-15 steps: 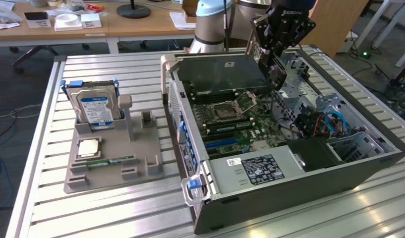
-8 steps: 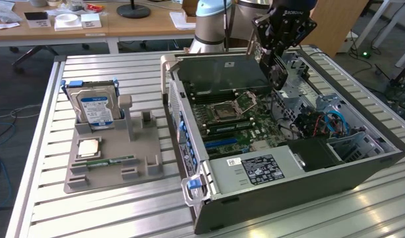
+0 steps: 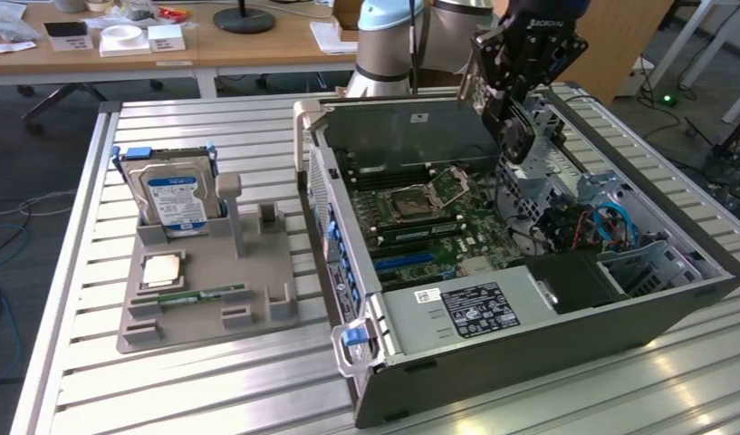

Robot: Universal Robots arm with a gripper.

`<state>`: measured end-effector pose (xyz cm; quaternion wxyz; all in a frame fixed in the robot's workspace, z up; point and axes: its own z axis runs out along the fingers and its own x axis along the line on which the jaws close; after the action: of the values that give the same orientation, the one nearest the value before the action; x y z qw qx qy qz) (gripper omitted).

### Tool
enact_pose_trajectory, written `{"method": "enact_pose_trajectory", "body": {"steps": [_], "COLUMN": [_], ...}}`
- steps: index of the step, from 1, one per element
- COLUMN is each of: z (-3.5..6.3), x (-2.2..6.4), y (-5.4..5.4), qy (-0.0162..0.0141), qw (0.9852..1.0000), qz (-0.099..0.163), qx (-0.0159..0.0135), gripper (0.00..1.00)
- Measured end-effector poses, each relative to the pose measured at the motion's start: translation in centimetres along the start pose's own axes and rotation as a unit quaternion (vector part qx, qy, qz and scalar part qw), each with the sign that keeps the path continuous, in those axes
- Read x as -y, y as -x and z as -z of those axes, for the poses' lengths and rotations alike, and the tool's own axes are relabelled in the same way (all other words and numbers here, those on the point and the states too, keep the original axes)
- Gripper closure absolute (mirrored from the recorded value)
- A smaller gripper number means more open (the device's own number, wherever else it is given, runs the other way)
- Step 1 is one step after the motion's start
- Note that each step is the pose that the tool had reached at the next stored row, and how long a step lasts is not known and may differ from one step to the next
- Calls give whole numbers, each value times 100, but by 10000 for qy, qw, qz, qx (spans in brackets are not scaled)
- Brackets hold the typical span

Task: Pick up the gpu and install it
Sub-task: 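Pick up the gpu and move the gpu toward the slot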

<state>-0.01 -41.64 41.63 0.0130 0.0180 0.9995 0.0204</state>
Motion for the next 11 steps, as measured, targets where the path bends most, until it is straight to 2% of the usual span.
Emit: {"method": "enact_pose_trajectory", "body": {"steps": [7, 11], "z": [-5, -5], "x": [-5, -5], "y": [141, 146], "qy": [0, 0], "qw": [10000, 10000], "qz": [0, 0], "qx": [0, 0], "gripper": [74, 74]}}
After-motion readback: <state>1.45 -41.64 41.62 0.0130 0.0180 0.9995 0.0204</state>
